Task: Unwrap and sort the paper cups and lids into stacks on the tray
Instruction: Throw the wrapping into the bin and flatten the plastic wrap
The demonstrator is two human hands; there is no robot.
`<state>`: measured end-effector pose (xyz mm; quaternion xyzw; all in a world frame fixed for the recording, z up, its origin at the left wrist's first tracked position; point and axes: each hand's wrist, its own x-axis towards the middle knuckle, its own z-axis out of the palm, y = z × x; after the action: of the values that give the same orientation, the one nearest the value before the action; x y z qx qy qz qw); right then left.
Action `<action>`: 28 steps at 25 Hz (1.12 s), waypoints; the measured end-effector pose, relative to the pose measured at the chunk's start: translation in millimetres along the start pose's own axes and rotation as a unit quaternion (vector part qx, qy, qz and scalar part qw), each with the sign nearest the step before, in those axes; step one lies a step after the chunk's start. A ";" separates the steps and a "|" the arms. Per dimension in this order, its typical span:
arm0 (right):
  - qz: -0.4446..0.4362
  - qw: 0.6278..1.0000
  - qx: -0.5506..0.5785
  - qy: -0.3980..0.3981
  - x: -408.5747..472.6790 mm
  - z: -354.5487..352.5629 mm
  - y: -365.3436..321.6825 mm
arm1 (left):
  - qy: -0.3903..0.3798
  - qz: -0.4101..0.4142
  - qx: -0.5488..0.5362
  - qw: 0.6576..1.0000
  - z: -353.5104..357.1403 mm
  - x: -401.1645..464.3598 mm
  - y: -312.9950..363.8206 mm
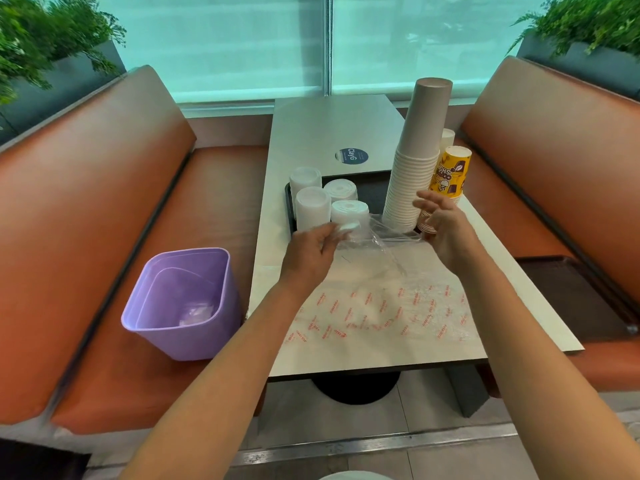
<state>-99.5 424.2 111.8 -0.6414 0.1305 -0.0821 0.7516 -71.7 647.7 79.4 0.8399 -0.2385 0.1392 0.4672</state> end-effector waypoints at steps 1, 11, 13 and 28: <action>-0.012 0.995 -0.073 -0.062 -2.5 -2.3 1.4 | 0.002 -0.027 -0.045 0.999 -1.2 2.1 -0.7; -0.056 0.997 0.024 -0.042 -16.0 18.6 17.3 | -0.002 -0.095 -0.131 0.987 -1.2 7.6 -1.8; -0.039 0.991 0.125 -0.009 -17.7 28.8 17.1 | -0.010 -0.095 -0.126 0.988 1.0 5.5 0.2; -0.028 0.977 -0.147 -0.155 -14.7 16.2 37.0 | 0.046 -0.166 -0.263 0.949 -6.4 24.1 24.7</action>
<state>-110.2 449.8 79.0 -0.7532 0.0052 0.0173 0.6576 -64.4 635.5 111.5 0.7078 -0.1016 0.0304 0.6984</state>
